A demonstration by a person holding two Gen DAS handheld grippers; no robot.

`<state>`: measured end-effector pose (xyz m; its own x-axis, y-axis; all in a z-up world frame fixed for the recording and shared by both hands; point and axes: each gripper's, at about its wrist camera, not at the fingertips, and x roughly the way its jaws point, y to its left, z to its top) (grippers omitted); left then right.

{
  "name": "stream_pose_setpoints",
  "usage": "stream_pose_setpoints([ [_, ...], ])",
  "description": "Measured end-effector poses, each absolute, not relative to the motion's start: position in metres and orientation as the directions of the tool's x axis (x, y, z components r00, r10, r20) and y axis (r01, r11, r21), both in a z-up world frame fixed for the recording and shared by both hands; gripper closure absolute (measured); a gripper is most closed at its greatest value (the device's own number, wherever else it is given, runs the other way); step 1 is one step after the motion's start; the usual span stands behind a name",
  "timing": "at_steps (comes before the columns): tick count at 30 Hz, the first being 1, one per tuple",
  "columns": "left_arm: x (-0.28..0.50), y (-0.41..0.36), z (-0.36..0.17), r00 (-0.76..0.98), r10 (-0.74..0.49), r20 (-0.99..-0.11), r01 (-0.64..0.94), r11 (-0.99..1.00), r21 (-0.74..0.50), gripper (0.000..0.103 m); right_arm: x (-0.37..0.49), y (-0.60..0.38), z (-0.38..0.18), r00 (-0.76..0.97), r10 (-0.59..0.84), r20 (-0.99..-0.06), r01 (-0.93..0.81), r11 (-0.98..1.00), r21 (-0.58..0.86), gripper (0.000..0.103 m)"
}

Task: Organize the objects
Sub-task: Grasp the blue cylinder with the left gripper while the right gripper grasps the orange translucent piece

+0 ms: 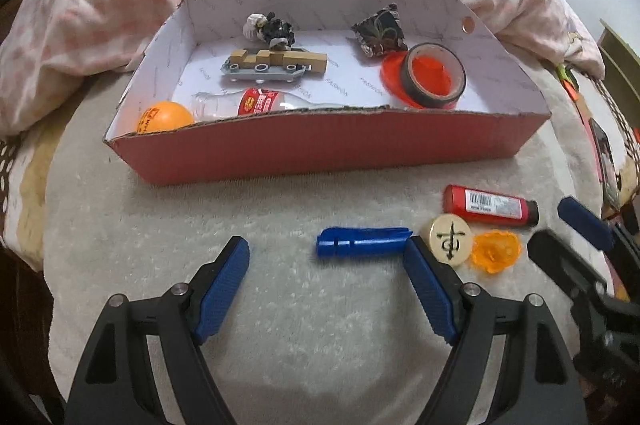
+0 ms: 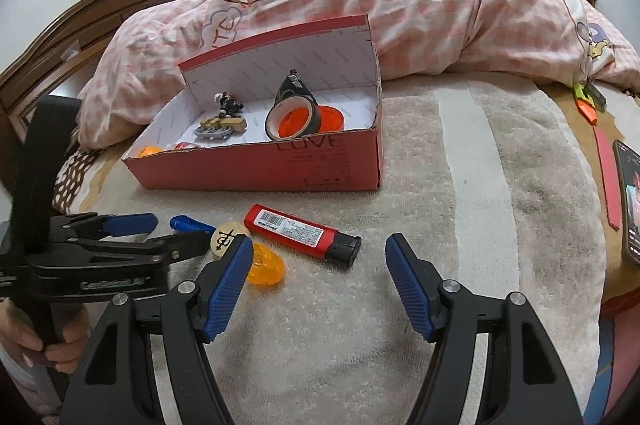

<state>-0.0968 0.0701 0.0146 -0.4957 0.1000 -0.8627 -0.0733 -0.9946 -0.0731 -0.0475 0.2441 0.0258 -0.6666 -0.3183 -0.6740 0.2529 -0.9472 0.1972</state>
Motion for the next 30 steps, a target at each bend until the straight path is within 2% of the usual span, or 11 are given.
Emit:
stream_pose_setpoints([
  [9, -0.1, 0.074, 0.012, -0.512, 0.055, -0.857, -0.022, -0.998, -0.051, 0.024, -0.048, 0.24, 0.024, -0.655, -0.326, -0.682, 0.264, -0.944, 0.198, 0.033],
  [12, -0.096, 0.072, 0.013, -0.523, 0.043, -0.851, -0.018, -0.999, -0.039, 0.035, -0.046, 0.238, 0.024, -0.647, -0.33, -0.687, 0.273, -0.942, 0.195, 0.033],
  [17, -0.093, 0.058, 0.016, -0.533, 0.055, -0.845, -0.015, -0.998, -0.056, 0.063, -0.045, 0.236, 0.025, -0.628, -0.348, -0.696, 0.284, -0.935, 0.211, 0.033],
  [18, -0.093, 0.054, 0.016, -0.534, 0.062, -0.843, -0.013, -0.998, -0.065, 0.065, -0.044, 0.235, 0.025, -0.623, -0.355, -0.697, 0.287, -0.933, 0.218, 0.033],
  [20, -0.092, 0.047, 0.017, -0.532, 0.081, -0.843, -0.021, -0.996, -0.082, 0.065, -0.043, 0.234, 0.025, -0.616, -0.363, -0.699, 0.293, -0.929, 0.225, 0.034],
  [22, -0.091, 0.045, 0.017, -0.528, 0.105, -0.843, -0.049, -0.994, -0.093, 0.065, -0.042, 0.231, 0.026, -0.612, -0.366, -0.701, 0.303, -0.927, 0.219, 0.043],
  [25, -0.088, 0.044, 0.018, -0.517, 0.138, -0.845, -0.117, -0.989, -0.09, 0.064, -0.041, 0.222, 0.025, -0.595, -0.368, -0.714, 0.334, -0.922, 0.197, 0.046],
  [30, -0.074, 0.04, 0.018, -0.497, 0.16, -0.853, -0.183, -0.98, -0.077, 0.054, -0.044, 0.207, 0.016, -0.564, -0.351, -0.747, 0.367, -0.917, 0.154, 0.047],
])
